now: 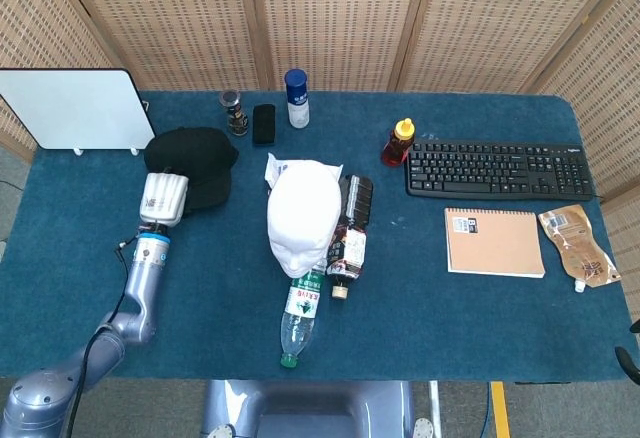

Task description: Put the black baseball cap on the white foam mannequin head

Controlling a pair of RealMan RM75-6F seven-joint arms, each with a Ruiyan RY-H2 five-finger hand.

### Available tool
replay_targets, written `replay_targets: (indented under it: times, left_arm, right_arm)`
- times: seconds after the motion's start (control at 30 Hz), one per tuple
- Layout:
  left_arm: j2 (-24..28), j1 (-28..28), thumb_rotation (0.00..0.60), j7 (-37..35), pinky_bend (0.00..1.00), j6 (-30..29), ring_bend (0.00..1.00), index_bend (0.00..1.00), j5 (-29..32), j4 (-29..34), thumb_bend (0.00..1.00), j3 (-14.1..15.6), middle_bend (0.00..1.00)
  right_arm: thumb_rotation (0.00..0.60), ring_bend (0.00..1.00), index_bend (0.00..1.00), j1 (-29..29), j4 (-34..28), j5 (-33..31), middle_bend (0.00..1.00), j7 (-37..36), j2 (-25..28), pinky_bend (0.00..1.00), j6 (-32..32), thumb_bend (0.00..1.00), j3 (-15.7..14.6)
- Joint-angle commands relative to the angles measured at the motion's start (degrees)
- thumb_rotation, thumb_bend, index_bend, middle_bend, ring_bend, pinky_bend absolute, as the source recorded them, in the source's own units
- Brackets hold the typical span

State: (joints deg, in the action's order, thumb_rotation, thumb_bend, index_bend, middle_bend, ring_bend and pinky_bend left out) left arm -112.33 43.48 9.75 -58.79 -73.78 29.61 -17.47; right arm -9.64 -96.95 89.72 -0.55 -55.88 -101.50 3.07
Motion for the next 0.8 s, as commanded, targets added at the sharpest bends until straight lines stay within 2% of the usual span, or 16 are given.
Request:
replay_targets:
  times: [0.03,0.17,0.27,0.53,0.8]
  left_arm:
    - [0.24,-0.01,0.6,-2.31,0.59,0.12,0.41,0.66,-0.94,-0.06,0.3,1.32,0.51]
    - [1.9,-1.0,0.6,-6.49,0.61,0.48,0.4,0.66,-2.43,1.57,0.49,3.33,0.49]
    - [2.49,-1.74,0.6,-9.14,0.66,0.09,0.4,0.66,-2.75,2.03,0.57,3.93,0.48]
    - [5.95,-3.37,0.6,-16.36,0.71,-5.84,0.4,0.66,-5.81,5.28,0.61,5.59,0.48]
    - [12.19,-4.74,0.6,-17.85,0.69,-12.81,0.4,0.66,-9.63,12.12,0.62,7.24,0.48]
  right_arm:
    - [0.6,0.56,0.49,-0.01,0.01,0.13,0.54,-0.04,0.01,0.61,-0.04,0.23,0.02]
    - [0.6,0.56,0.49,0.05,0.02,0.53,0.54,-0.15,0.02,0.61,-0.11,0.23,0.03]
    - [0.6,0.56,0.49,0.02,0.08,0.86,0.54,-0.25,-0.07,0.61,-0.22,0.23,-0.04]
    - [0.6,0.56,0.49,-0.33,0.22,1.42,0.54,-0.72,-0.11,0.61,-0.94,0.23,-0.1]
    - [0.6,0.56,0.49,-0.15,0.66,1.79,0.54,-1.41,-0.42,0.61,-0.97,0.23,0.04]
